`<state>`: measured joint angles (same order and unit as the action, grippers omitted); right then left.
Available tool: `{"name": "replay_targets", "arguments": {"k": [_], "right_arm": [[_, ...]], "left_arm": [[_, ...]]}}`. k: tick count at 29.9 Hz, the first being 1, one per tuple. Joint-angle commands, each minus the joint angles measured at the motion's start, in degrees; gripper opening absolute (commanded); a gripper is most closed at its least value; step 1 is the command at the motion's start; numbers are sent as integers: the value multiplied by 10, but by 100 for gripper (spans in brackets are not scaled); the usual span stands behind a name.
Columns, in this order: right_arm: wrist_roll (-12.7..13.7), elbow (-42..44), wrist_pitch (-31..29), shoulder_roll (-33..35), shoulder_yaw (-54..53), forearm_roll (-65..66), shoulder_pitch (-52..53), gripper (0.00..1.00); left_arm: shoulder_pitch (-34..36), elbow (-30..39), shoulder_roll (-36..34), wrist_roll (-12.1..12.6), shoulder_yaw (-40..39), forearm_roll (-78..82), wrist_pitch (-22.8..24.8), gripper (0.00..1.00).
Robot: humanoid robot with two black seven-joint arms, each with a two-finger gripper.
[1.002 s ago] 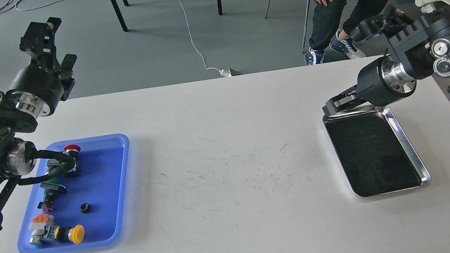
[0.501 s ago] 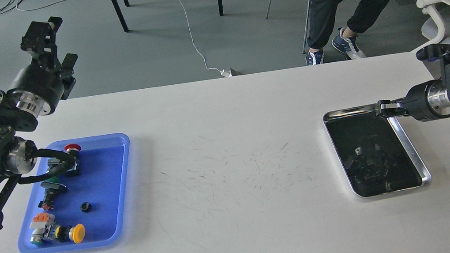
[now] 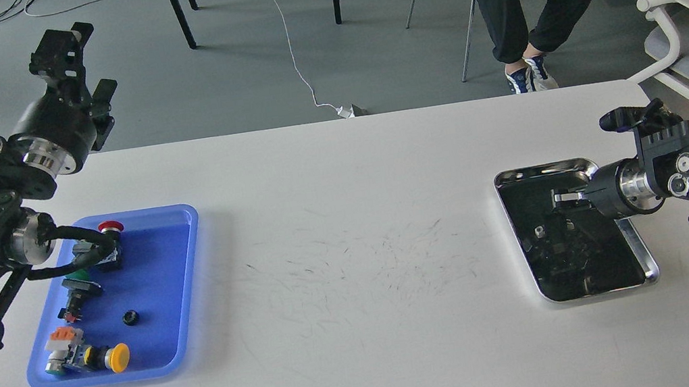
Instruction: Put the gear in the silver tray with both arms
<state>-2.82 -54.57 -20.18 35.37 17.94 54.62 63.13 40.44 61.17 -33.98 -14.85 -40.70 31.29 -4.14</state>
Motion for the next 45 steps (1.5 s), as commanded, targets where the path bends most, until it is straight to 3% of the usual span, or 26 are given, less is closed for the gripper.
{"name": "replay_targets", "arguments": {"k": [1,3,4,10,18,23,28,33,37,39,42,45], "right_arm": [[0,-1,-1,2,0,-1,7,43],[0,-1,-4,3,-5,-6,10,88],[-1,-2,-8,4,-9,-7,14,95],[-1,-11,-33,19,-78,-9,39,98],[-6,3,-50,81,-332,-73,24,98],[-22,152,-44,64,-424,-312,-7,98],[-21,390,-74,-16,-436,-544,-13,97],[-18,432,-78,-41,-447,-737,-86,97],[-17,424,-78,-43,-518,-764,-128,97],[-17,410,-78,-46,-541,-764,-147,97],[-17,379,-78,-47,-547,-763,-163,98],[-17,328,-78,-47,-543,-763,-179,98]], "left_arm": [[0,0,-1,0,0,0,0,97],[0,0,-2,0,1,1,0,97],[1,0,-1,0,2,1,0,97],[2,-1,-1,2,3,3,0,97],[31,-7,-1,5,8,5,1,98],[47,-30,3,13,10,6,0,98],[49,-59,16,35,10,-2,10,98],[48,-49,-25,61,10,-4,62,98],[36,7,-99,71,17,5,126,98],[20,70,-163,70,54,21,154,98],[14,169,-256,63,111,93,172,98],[13,232,-305,48,157,216,169,98]]}}
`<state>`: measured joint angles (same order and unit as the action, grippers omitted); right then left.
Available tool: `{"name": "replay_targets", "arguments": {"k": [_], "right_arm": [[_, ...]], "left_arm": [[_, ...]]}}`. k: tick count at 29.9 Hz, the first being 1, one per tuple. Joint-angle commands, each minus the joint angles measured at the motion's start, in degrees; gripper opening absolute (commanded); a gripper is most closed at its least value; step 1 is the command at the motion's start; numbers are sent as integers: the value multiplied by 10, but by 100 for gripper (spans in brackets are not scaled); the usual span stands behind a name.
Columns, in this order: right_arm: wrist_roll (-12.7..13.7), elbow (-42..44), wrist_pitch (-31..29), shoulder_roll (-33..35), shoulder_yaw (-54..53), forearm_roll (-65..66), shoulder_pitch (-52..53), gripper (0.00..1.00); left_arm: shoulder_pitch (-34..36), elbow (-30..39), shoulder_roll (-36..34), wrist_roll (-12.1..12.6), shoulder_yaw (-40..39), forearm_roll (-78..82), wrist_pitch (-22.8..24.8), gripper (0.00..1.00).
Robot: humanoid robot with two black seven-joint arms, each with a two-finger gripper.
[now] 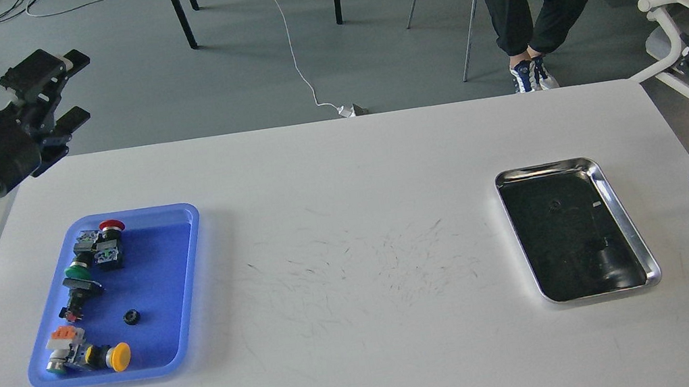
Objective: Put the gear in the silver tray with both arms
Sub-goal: 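Lower the left gripper into the blue tray and grasp another black gear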
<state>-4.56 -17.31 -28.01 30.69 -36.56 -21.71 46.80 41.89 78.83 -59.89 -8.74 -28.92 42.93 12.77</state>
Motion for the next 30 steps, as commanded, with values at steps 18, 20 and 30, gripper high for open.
{"name": "replay_targets", "arguments": {"k": [18,20,30], "right_arm": [[-24,-350,0,67,-60,22,-157,98],[-23,-350,0,67,-89,22,-179,98],[-23,-350,0,66,-117,22,-194,98]], "left_arm": [[-8,84,-37,-105,206,709,-107,96],[-12,62,-37,-111,216,718,-107,95],[-29,-27,-15,-141,239,719,-109,92]]}}
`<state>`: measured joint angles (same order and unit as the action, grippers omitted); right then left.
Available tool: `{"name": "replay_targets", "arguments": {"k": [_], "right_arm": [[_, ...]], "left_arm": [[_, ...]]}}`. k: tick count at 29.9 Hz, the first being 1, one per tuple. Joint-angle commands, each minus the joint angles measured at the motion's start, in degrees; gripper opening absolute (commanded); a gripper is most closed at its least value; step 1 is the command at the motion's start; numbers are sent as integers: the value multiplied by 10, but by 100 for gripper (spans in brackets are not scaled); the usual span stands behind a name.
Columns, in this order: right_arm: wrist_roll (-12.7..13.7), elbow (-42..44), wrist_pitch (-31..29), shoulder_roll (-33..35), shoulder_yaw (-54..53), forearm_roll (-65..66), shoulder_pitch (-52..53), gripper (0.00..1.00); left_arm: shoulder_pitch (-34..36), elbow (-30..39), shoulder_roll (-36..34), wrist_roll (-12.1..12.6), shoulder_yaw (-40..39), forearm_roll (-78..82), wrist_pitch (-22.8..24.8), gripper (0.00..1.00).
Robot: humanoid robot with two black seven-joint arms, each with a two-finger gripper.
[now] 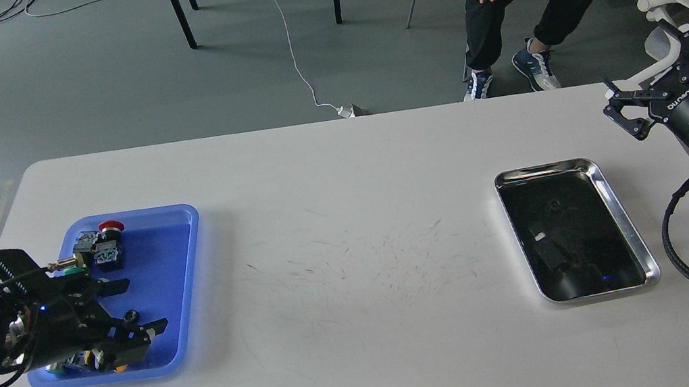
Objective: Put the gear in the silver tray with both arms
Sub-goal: 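Lower the left gripper into the blue tray and grasp another black gear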
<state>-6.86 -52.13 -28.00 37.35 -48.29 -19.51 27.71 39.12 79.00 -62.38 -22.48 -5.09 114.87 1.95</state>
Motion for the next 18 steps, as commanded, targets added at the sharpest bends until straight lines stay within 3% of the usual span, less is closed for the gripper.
{"name": "replay_targets", "arguments": {"k": [1,9,18], "right_arm": [[0,-2,0,-2,0,0,-3,98],[0,-2,0,-4,6,0,-4,98],[0,-3,0,-4,7,1,-4,98]], "left_arm": [[-1,-38,15,-5,1,0,-5,92],[-8,-122,54,-20,4,-1,-32,87],[-20,-138,69,-23,5,-1,-33,77]]}}
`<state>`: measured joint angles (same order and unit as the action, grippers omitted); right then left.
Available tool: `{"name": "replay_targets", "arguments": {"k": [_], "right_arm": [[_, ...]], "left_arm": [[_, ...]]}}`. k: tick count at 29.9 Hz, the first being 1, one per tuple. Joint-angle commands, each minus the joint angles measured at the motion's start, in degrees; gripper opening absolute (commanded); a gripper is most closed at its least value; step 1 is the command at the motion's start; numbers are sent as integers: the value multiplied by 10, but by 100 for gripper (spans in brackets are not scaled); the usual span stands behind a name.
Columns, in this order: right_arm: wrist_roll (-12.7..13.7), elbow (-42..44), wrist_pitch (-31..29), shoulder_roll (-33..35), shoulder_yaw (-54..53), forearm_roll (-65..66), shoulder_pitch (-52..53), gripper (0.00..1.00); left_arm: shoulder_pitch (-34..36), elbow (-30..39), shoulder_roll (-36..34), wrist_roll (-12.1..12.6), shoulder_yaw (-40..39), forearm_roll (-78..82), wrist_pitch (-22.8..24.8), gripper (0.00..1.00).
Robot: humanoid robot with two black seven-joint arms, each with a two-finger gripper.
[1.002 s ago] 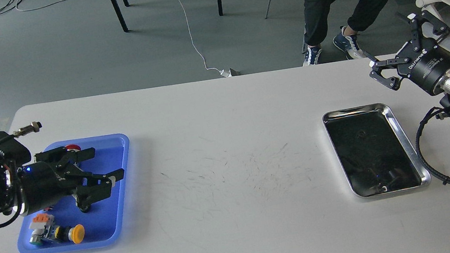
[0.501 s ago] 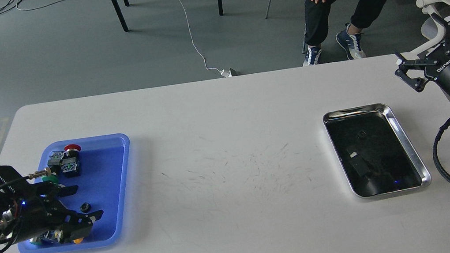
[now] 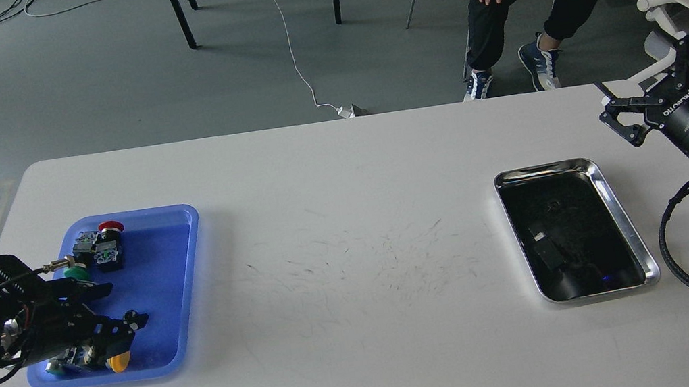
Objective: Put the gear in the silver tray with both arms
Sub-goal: 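Lower the left gripper into the blue tray and grasp another black gear, then carry the gear with the left gripper toward the silver tray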
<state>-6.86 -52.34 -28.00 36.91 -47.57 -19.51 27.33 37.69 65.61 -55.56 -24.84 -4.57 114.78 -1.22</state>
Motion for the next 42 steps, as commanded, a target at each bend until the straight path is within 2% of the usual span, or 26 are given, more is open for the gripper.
{"name": "replay_targets", "arguments": {"k": [1,4,7,14,17,20,25,31,38,42], "right_arm": [[0,0,0,-1,0,0,0,98],[0,0,0,-1,0,1,0,98],[0,-1,0,-1,0,1,0,98],[0,-1,0,-1,1,1,0,98],[0,-1,0,-1,1,1,0,98],[0,-1,0,-1,1,1,0,98],[0,-1,0,-1,1,1,0,98],[0,-1,0,-1,0,1,1,98],[0,-9,0,1,-2,1,1,98],[0,-10,0,1,-2,1,1,98]], "left_arm": [[-6,-8,2,1,0,1,-2,75],[-10,-18,4,0,0,1,-7,69],[-19,-25,6,-3,1,3,-12,56],[-20,-33,6,-4,8,6,-13,39],[-20,-35,6,-4,8,6,-13,26],[-21,-35,6,-6,8,6,-12,19],[-21,-36,5,-9,8,5,-12,15],[-6,-28,2,-18,1,1,-13,14],[88,37,-32,-28,-1,-10,-5,14],[142,97,-30,-7,-4,-37,28,14]]}}
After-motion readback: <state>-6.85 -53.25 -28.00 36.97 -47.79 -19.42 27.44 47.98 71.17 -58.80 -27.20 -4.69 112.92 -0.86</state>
